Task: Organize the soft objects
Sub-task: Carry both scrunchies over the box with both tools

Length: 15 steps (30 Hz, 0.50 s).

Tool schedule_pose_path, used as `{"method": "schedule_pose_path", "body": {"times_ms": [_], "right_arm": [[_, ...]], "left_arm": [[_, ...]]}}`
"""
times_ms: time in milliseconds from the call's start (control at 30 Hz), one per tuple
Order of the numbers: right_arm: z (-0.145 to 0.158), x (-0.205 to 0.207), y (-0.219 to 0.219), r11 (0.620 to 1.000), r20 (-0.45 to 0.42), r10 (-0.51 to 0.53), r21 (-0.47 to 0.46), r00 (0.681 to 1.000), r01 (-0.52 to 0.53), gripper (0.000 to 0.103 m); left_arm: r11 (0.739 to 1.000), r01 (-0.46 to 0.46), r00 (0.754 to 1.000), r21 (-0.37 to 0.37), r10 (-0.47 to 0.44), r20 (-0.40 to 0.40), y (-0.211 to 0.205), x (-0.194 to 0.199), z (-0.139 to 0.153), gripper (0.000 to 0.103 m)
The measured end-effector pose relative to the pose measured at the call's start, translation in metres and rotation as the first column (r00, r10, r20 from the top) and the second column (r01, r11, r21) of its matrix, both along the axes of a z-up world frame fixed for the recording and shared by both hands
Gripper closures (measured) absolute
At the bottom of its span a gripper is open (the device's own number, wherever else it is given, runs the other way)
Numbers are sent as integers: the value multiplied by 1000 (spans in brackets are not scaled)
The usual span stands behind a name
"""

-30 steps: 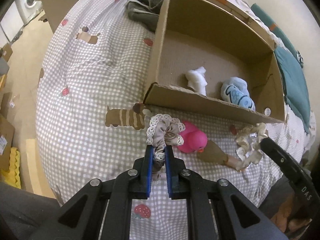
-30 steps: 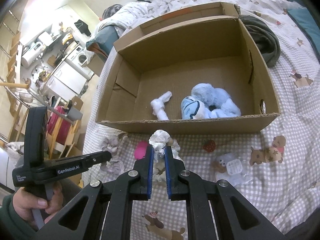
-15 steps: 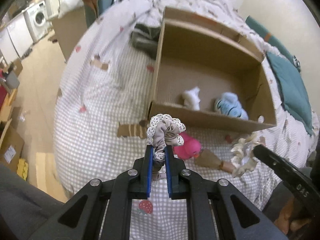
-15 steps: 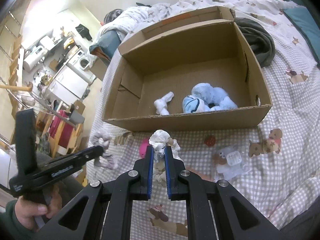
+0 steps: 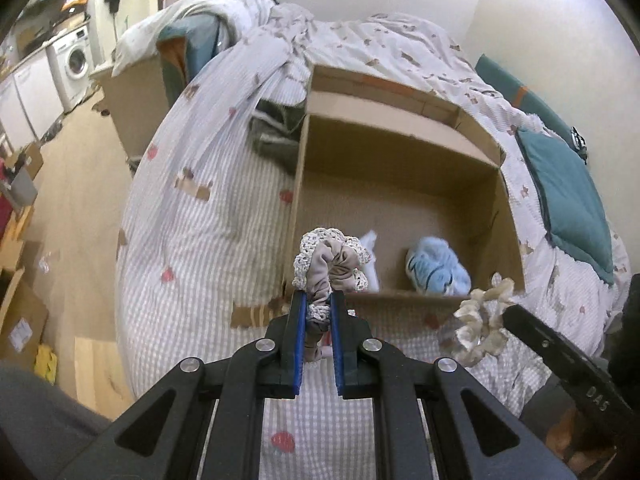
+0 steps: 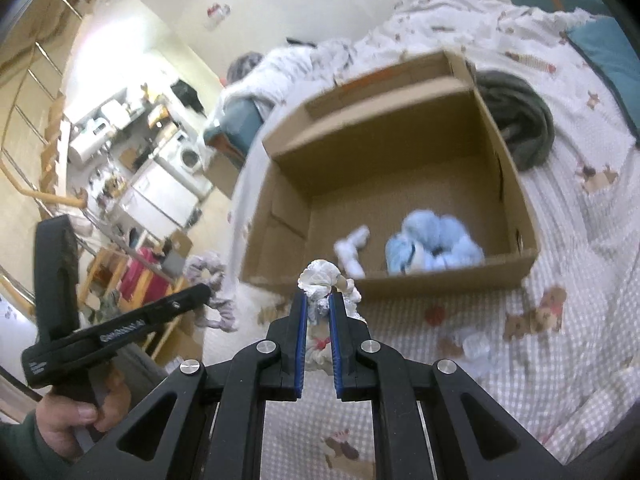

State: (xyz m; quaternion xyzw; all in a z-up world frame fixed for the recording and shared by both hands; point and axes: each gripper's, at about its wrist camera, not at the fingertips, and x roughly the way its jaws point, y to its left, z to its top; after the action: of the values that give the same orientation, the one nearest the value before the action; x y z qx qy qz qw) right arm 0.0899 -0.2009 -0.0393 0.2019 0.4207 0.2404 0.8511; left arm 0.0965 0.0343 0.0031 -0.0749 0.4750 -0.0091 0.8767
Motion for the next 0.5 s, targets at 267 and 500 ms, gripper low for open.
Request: {"method": "schedule_pose_path", "body": {"times_ms": [267,500], "right_arm": [[37,26,0,999,74,-18,30,997,16,91],[53,62,2,999,141,-22,-45,990,29,91]], "left_arm": [[999,38,997,23,-39,59,-8,43,29,92],[997,50,996,58,-54,75,-17,78,28,92]]}}
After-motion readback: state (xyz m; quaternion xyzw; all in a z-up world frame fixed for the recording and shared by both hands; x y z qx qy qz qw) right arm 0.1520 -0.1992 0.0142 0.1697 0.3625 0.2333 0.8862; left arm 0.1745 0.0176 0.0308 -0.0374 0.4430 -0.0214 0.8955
